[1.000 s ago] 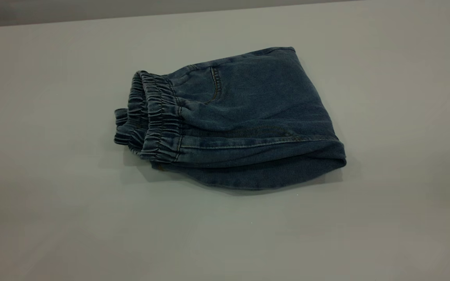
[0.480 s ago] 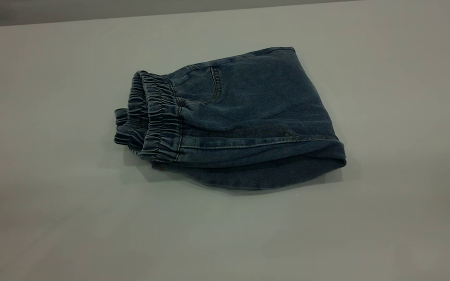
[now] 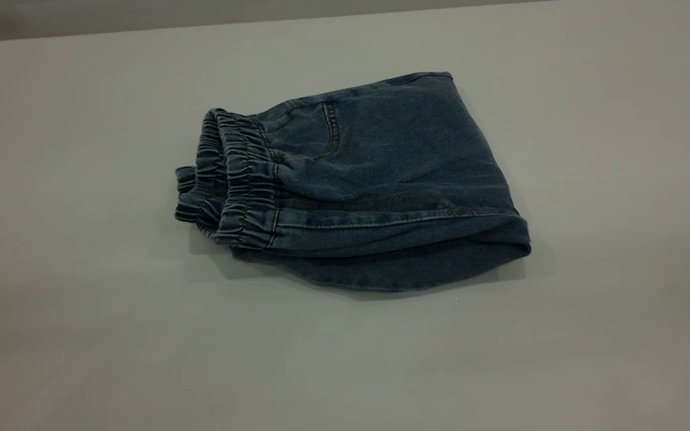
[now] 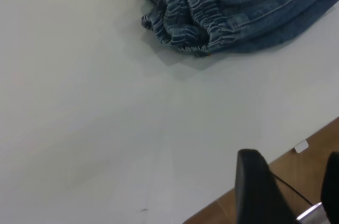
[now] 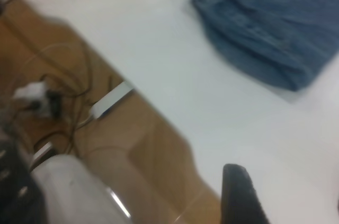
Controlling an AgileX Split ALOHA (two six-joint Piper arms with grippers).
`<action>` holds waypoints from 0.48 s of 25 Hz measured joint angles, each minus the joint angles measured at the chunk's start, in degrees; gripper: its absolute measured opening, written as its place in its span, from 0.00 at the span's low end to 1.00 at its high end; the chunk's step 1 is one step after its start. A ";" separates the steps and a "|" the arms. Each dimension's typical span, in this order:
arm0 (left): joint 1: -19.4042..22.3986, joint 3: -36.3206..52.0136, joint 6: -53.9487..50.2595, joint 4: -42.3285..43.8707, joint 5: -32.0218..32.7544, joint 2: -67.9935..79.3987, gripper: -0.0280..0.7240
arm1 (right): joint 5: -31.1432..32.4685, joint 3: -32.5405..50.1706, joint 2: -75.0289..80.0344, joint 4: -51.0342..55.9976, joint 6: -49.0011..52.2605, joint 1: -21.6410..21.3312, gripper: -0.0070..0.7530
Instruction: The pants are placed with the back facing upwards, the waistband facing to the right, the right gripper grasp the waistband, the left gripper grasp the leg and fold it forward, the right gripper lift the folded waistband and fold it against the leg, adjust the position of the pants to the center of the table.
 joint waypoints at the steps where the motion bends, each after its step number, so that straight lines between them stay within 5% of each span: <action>1: 0.45 0.00 0.00 0.00 0.00 0.00 0.44 | 0.00 0.00 0.00 0.00 0.00 -2.21 0.45; 12: 17.37 0.00 0.00 0.00 0.00 -1.26 0.44 | 0.10 0.00 -5.87 -0.01 -0.17 -30.77 0.45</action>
